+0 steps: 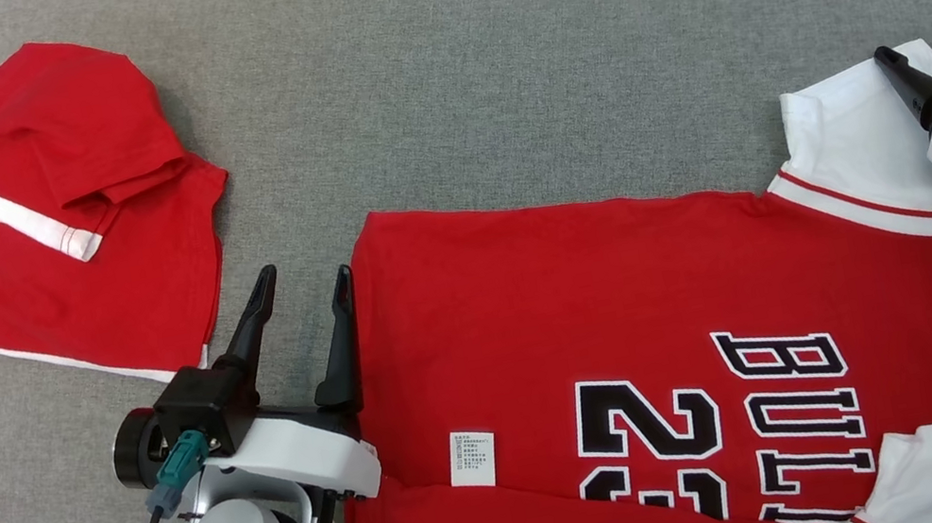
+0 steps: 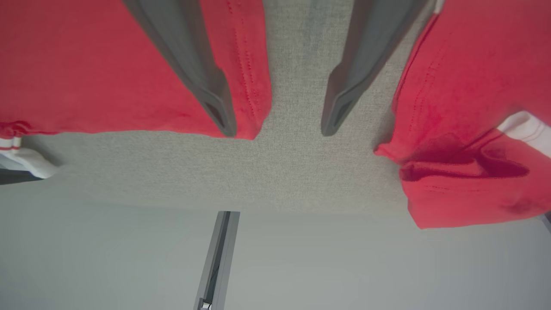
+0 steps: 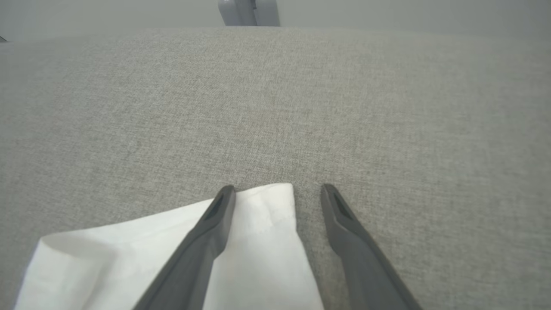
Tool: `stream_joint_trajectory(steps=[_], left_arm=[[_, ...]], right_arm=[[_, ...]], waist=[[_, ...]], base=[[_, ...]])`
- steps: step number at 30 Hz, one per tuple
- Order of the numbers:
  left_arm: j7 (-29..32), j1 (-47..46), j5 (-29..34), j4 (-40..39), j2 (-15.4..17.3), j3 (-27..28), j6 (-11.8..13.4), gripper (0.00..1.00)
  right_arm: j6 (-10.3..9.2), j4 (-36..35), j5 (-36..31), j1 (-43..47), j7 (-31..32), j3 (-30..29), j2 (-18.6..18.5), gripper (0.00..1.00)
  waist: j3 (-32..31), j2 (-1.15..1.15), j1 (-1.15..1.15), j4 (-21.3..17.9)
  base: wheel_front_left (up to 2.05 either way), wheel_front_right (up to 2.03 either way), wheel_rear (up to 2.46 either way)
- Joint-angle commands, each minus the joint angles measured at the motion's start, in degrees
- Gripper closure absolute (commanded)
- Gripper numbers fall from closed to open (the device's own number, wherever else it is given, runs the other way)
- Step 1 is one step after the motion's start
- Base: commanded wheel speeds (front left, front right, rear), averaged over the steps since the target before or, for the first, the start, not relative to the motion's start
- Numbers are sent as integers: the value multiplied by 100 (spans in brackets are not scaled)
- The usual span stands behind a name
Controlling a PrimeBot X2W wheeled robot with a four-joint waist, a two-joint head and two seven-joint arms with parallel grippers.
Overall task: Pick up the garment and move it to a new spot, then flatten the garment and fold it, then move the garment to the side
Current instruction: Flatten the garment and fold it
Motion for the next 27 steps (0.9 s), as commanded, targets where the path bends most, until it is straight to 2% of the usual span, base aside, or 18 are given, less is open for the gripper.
stream_joint_trajectory(steps=[1, 2, 8, 19, 27], left_arm=[[-21, -69, -22, -8, 18, 4, 22, 0], [-21, -77, -22, 2, 18, 4, 18, 0], [-21, -257, 161, 293, 17, 21, -96, 0], [-20, -1101, 502, 1434, 210, 29, -228, 0], [-20, -1556, 647, 2334, 300, -136, -255, 0]], right_arm=[[1, 63, 81, -34, 61, 94, 12, 0], [1, 41, 103, -55, 15, 146, 12, 100], [1, -158, 244, -115, -395, 509, -51, 100], [1, -341, 394, -111, -1351, 1129, -131, 100], [1, -378, 589, -106, -1599, 1468, -124, 100]], waist=[[12, 0, -1, 5], [17, 0, -1, 5], [19, 0, -1, -60], [-10, 0, -1, -385], [-53, 0, -1, -636]], base=[[0, 0, 0], [0, 0, 0], [0, 0, 0], [0, 0, 0], [0, 0, 0]])
